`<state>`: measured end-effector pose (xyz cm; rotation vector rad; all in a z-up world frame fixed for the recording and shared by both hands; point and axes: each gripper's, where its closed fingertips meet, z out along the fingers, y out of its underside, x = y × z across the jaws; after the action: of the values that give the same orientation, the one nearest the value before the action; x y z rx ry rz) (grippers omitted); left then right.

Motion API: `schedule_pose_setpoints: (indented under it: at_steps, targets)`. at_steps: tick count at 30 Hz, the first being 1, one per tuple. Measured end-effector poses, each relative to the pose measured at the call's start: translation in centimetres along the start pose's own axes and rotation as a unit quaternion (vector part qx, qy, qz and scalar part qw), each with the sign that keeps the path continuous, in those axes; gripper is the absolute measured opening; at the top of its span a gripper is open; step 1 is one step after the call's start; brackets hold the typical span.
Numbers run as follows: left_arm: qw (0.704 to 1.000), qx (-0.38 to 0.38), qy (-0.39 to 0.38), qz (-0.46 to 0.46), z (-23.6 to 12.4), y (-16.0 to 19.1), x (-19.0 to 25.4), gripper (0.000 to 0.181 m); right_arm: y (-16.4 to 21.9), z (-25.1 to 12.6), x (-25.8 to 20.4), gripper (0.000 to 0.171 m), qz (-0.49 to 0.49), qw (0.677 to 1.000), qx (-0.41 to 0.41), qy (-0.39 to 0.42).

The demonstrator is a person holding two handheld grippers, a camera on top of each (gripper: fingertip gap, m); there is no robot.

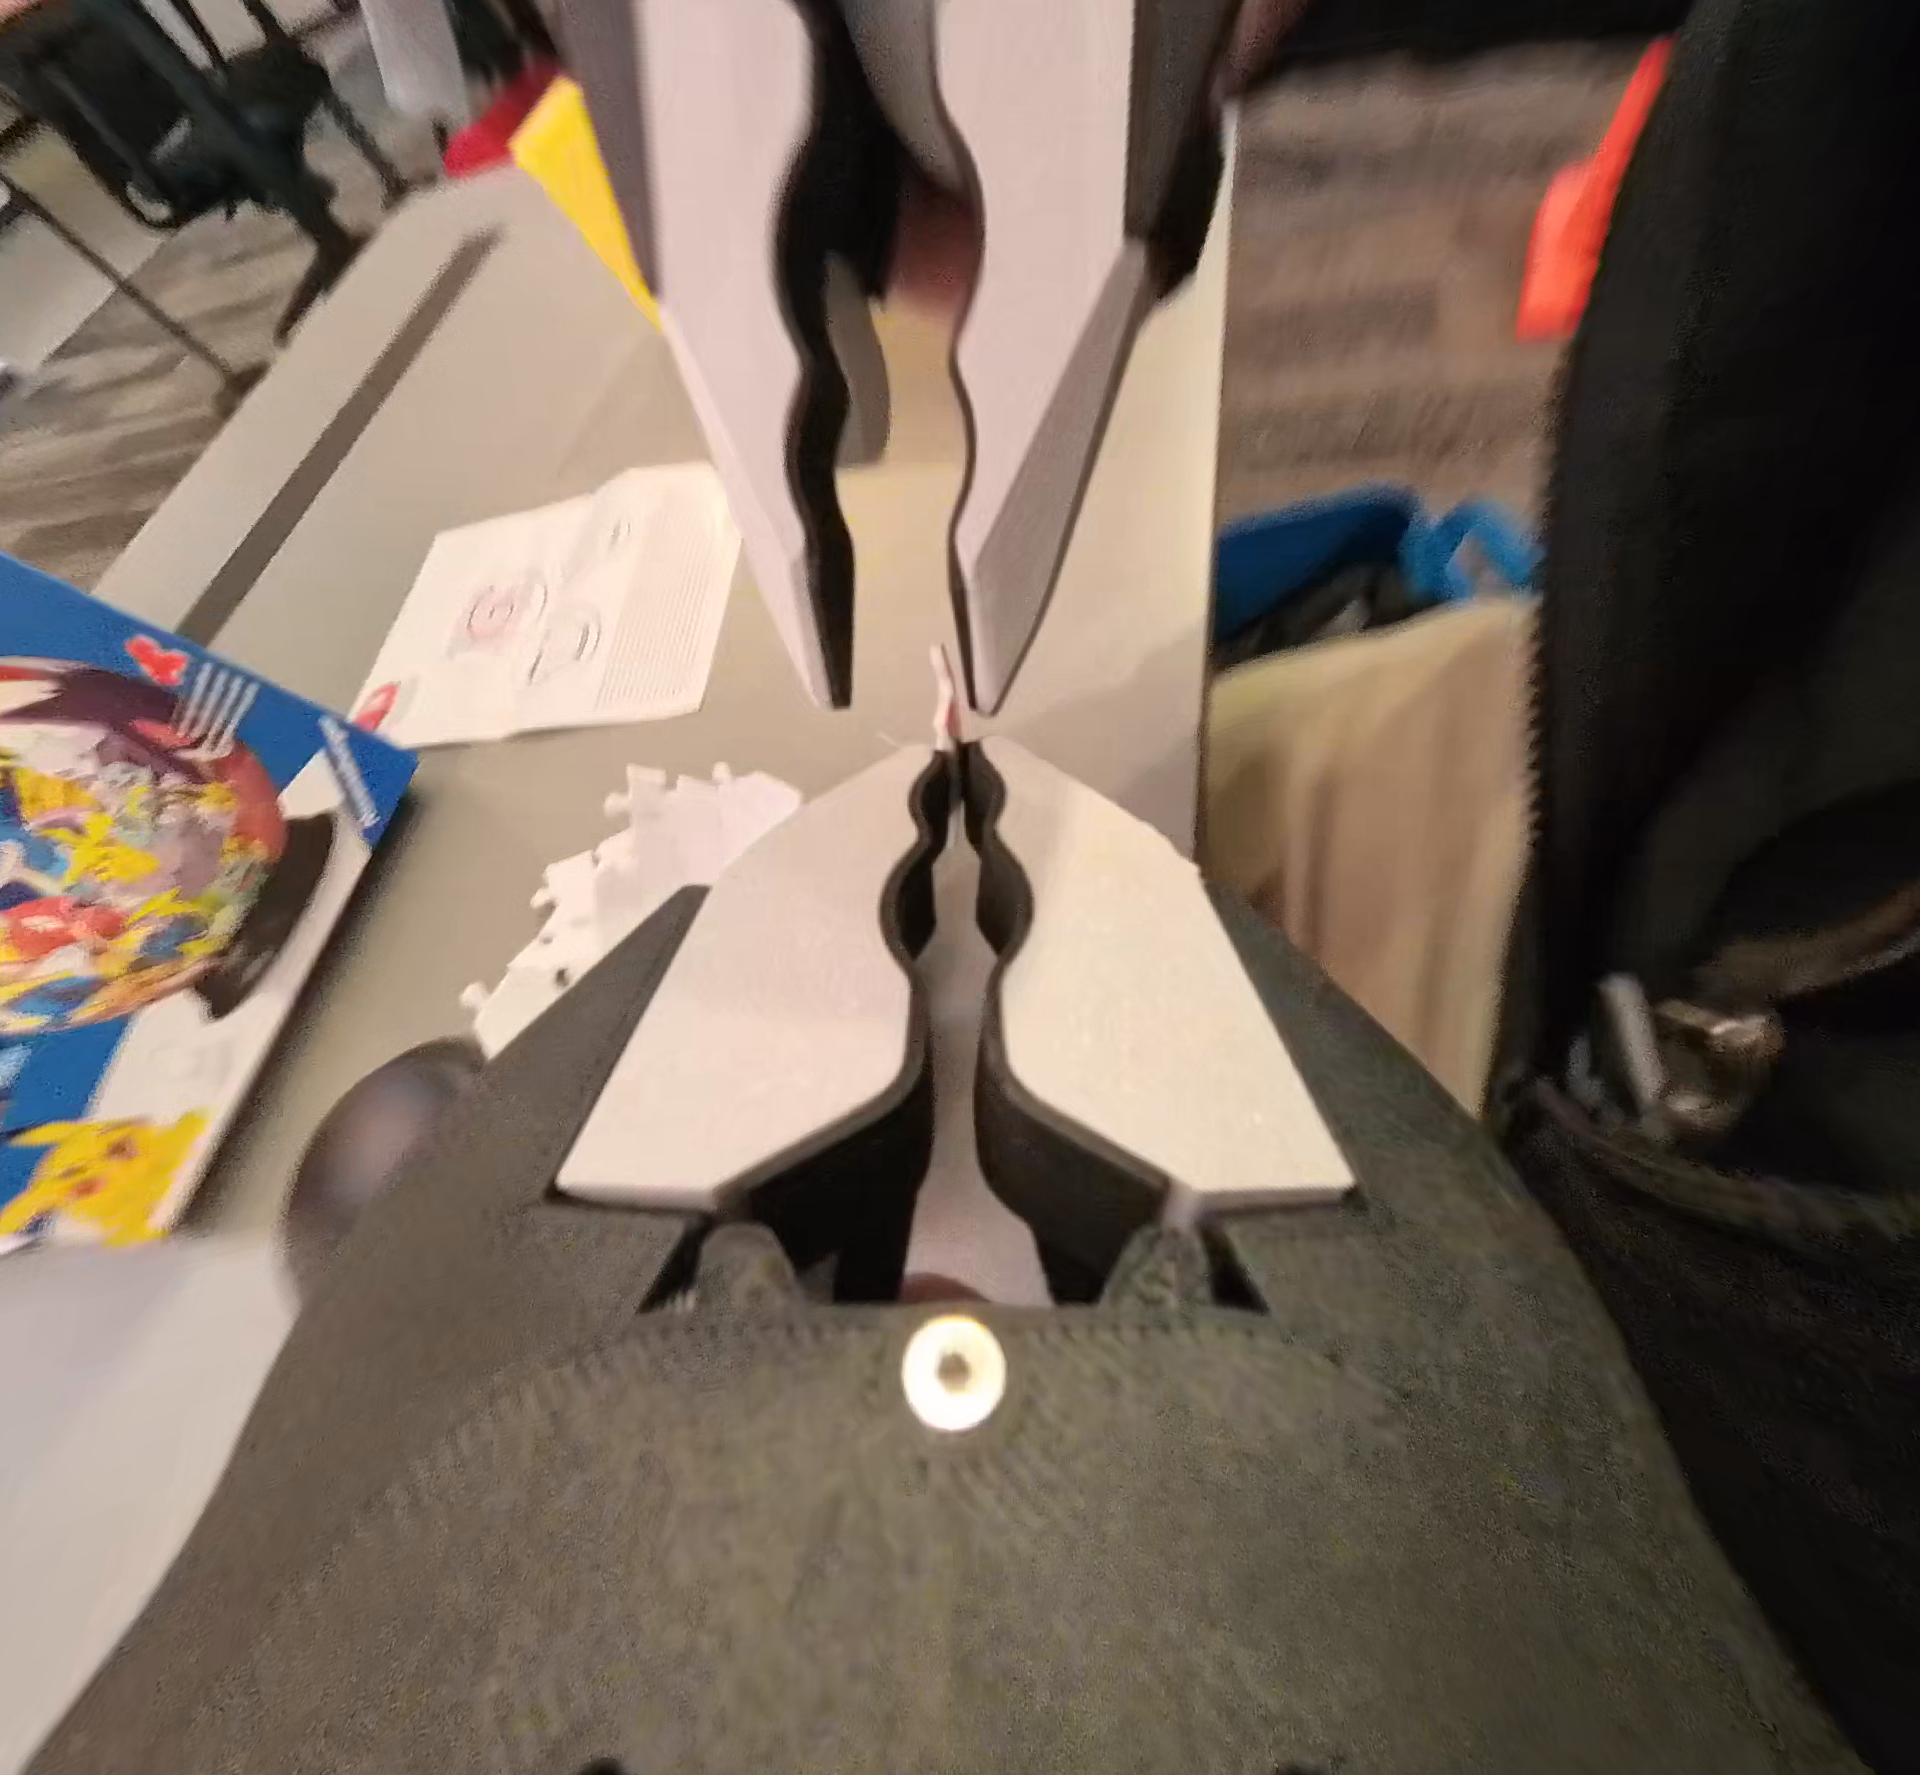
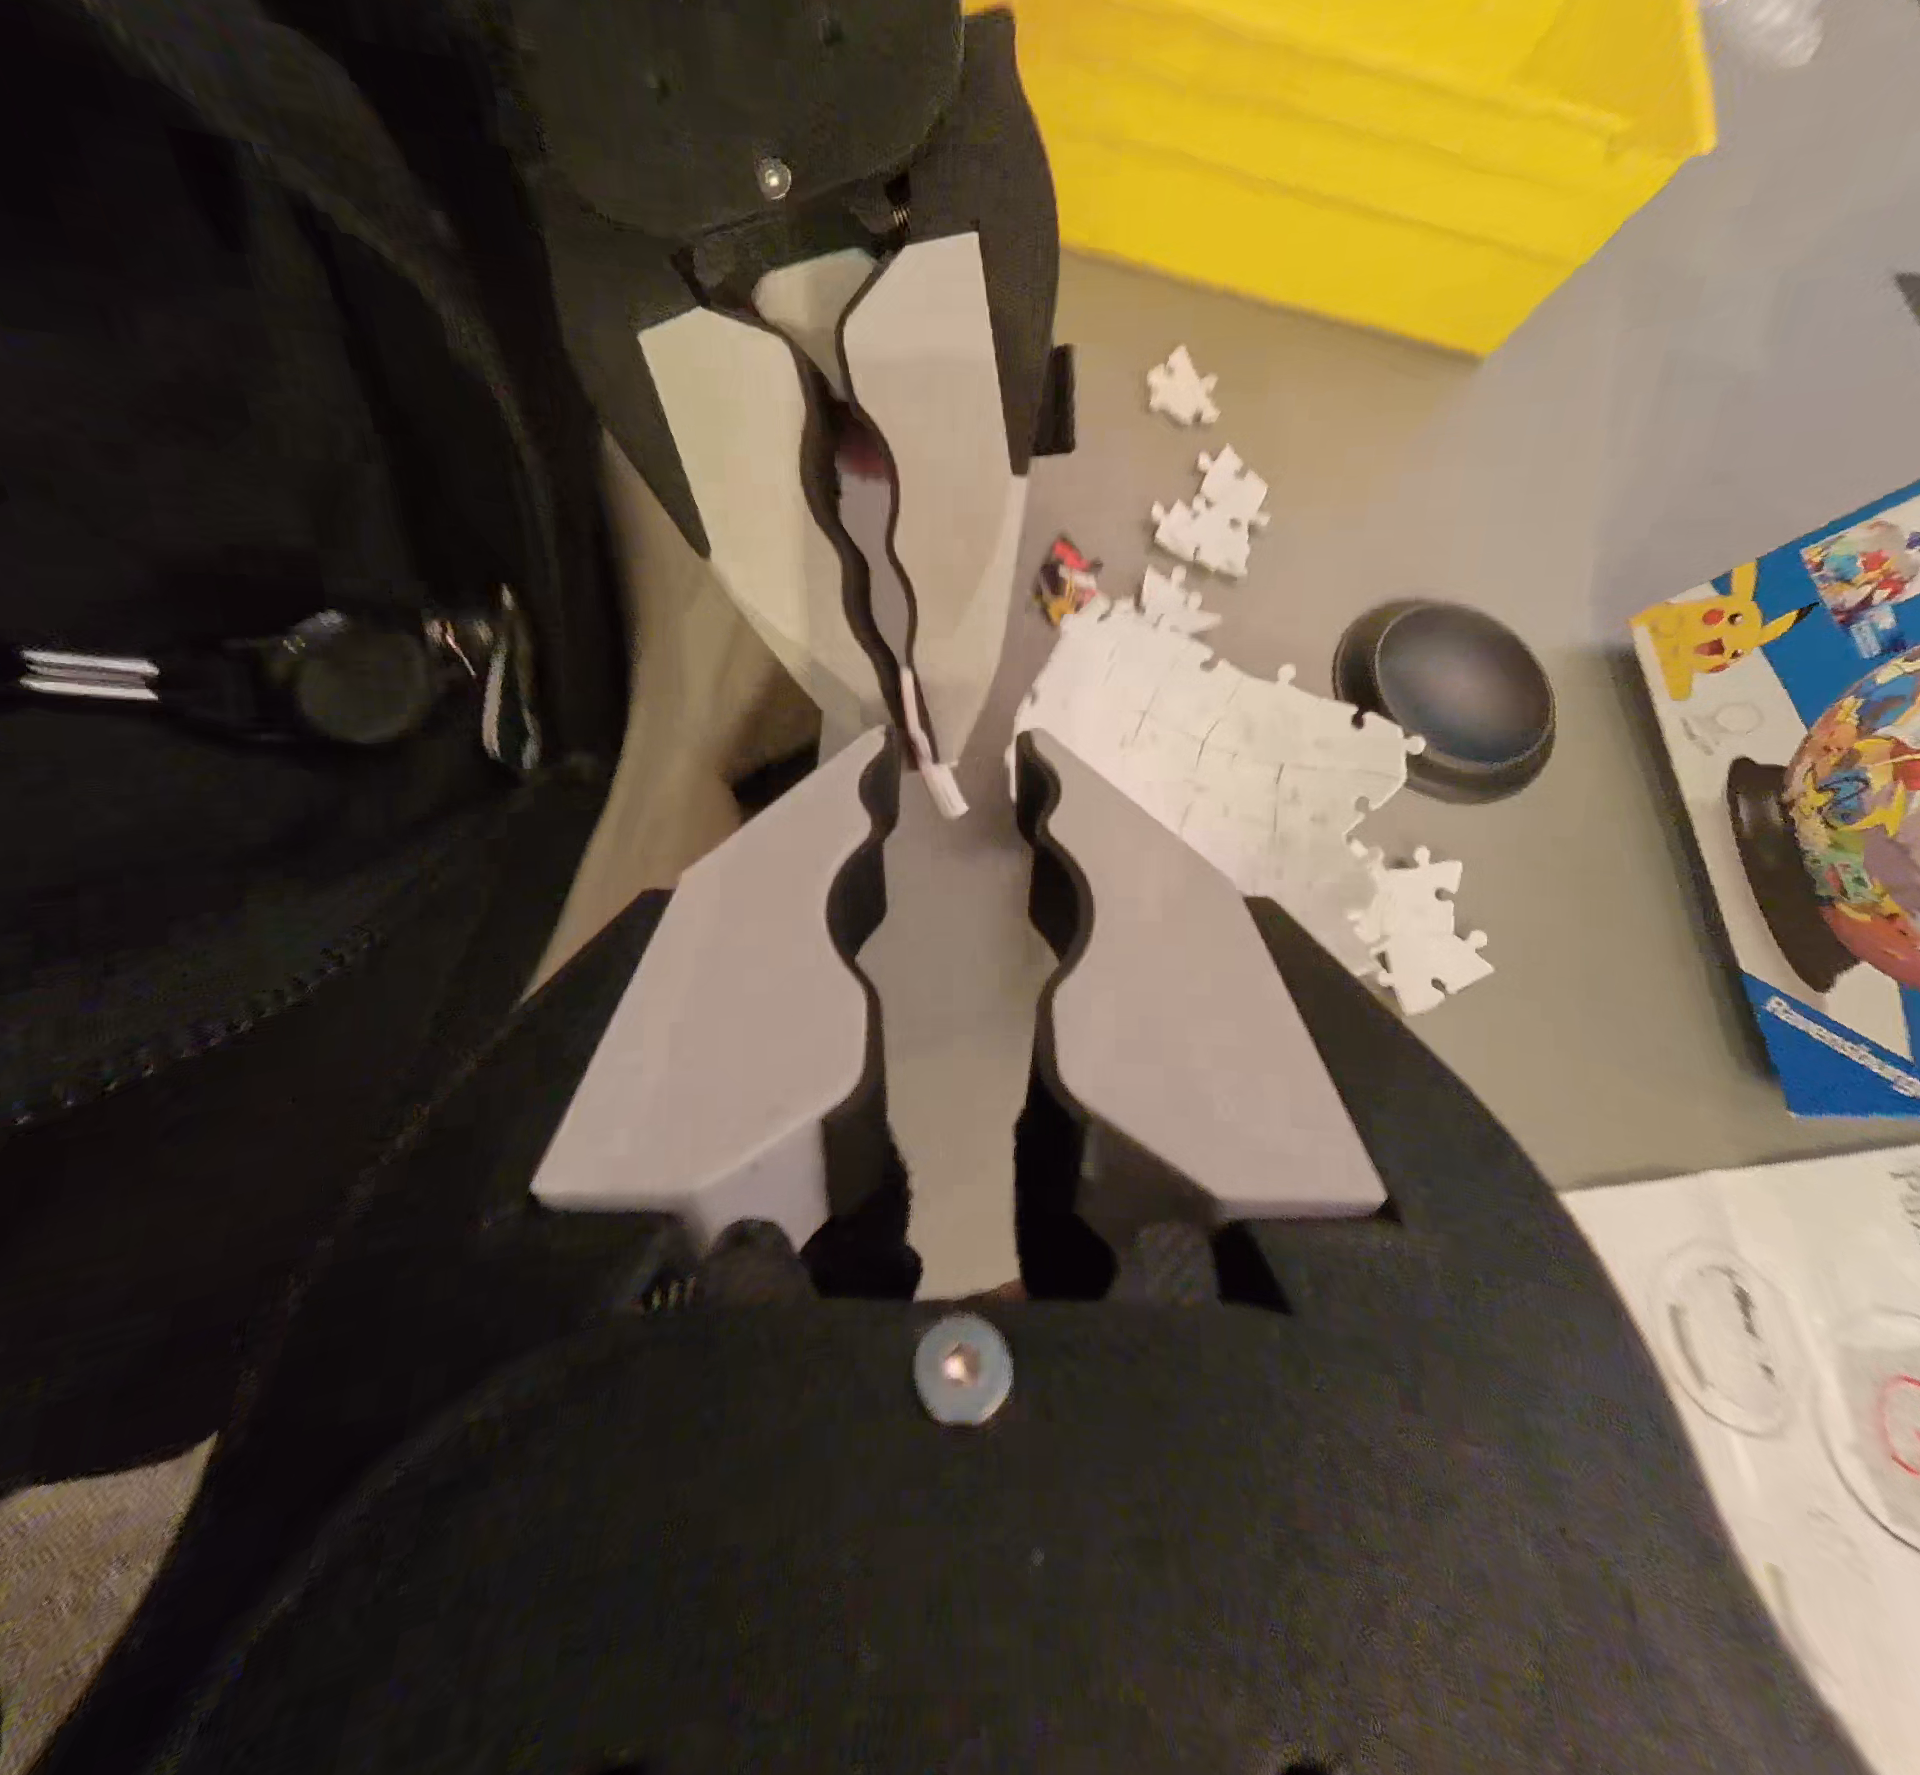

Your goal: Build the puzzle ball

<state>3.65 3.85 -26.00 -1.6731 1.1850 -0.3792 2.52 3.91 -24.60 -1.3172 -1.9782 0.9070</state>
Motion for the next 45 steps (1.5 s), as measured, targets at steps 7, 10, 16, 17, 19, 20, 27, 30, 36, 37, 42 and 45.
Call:
schedule_pose_setpoints:
  at_steps: [7,10,16,17,19,20,27,30,36,37,42,45]
  targets:
    - [0.945,0.241,0.074,-0.206,-4.3,-5.5,-2.9,0.002,-4.2,-2.2,0.6,0.006,0.088,0.978,0.181,-0.046]
    - [0.927,0.273,0.099,-0.238,-4.8,-6.1,-2.9,0.002,-4.9,-2.6,0.8,0.0,0.11,0.969,0.214,-0.058]
    - [0.906,0.302,0.127,-0.267,-5.2,-6.4,-2.8,0.002,-5.5,-2.9,0.3,0.004,0.142,0.953,0.251,-0.089]
    - [0.903,0.307,0.131,-0.271,-5.3,-6.4,-2.8,0.002,-5.6,-2.9,0.2,0.005,0.148,0.95,0.256,-0.096]
    - [0.898,0.315,0.143,-0.272,-5.4,-6.7,-2.5,0.002,-5.8,-3.0,0.1,0.0,0.16,0.945,0.266,-0.105]
    - [0.9,0.311,0.143,-0.27,-5.3,-6.7,-2.4,0.002,-5.8,-3.0,0.1,0.005,0.166,0.943,0.269,-0.106]
    - [0.9,0.308,0.16,-0.266,-4.9,-6.5,-1.4,0.002,-5.7,-2.8,-0.9,0.002,0.172,0.938,0.277,-0.121]
    - [0.899,0.306,0.17,-0.264,-4.7,-6.5,-0.8,0.002,-5.4,-2.9,-1.4,0.001,0.17,0.938,0.276,-0.122]
    - [0.901,0.289,0.17,-0.275,-3.7,-5.6,-0.5,0.009,-4.3,-2.6,-1.5,0.0,0.164,0.95,0.249,-0.095]
    - [0.903,0.283,0.169,-0.277,-3.6,-5.4,-0.6,0.015,-3.9,-2.6,-1.3,0.0,0.16,0.954,0.238,-0.084]
    - [0.946,0.163,0.118,-0.254,-2.3,-1.8,-1.3,0.034,0.5,-1.7,1.4,0.0,0.112,0.987,0.114,0.029]
    - [0.976,0.041,0.071,-0.203,-1.6,2.0,-1.4,0.035,4.9,-0.4,3.3,0.0,0.015,0.99,-0.048,0.128]
